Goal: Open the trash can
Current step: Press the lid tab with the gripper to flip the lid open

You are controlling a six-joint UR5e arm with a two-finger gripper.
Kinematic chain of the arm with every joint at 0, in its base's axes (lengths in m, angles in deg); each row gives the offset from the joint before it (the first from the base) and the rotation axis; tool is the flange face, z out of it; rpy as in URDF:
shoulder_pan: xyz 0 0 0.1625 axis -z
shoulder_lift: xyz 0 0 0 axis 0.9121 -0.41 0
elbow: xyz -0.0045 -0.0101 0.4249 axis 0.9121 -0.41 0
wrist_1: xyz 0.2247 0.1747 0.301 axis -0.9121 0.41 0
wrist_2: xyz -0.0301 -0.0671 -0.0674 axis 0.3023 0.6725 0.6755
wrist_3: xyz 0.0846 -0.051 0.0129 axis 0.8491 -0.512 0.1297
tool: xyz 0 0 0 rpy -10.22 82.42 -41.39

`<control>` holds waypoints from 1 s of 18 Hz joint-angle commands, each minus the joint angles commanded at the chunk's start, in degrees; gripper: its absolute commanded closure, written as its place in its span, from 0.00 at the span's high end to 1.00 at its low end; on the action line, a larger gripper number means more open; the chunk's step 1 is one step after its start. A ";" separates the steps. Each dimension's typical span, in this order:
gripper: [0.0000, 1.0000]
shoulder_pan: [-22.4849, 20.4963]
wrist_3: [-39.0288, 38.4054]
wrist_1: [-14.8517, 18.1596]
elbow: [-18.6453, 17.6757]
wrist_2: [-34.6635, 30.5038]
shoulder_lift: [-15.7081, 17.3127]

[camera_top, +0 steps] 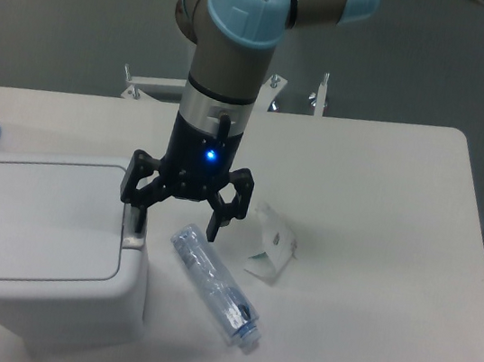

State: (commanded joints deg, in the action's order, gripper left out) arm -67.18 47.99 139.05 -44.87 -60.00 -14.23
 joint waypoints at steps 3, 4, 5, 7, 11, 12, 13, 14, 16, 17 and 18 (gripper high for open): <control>1.00 0.00 0.00 -0.17 0.00 0.00 -0.09; 1.00 0.00 0.00 -0.18 0.00 0.00 -0.17; 1.00 0.00 0.00 -0.26 0.00 0.00 -0.18; 1.00 0.00 0.00 -0.18 0.17 0.00 -0.18; 1.00 0.00 0.00 -0.17 2.98 0.00 -0.09; 1.00 -0.09 0.09 -0.35 4.47 0.00 -0.26; 1.00 -0.17 1.05 -0.35 6.05 -0.09 -0.35; 1.00 -0.52 3.40 -0.35 7.28 -0.35 -0.61; 1.00 -1.23 8.94 -0.09 8.78 -4.98 -0.62; 1.00 -1.84 10.36 -0.09 8.96 -8.92 -0.44; 1.00 -2.19 11.85 -0.17 8.96 -13.32 -0.44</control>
State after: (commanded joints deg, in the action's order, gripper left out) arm -69.37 59.84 138.88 -35.90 -73.32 -14.67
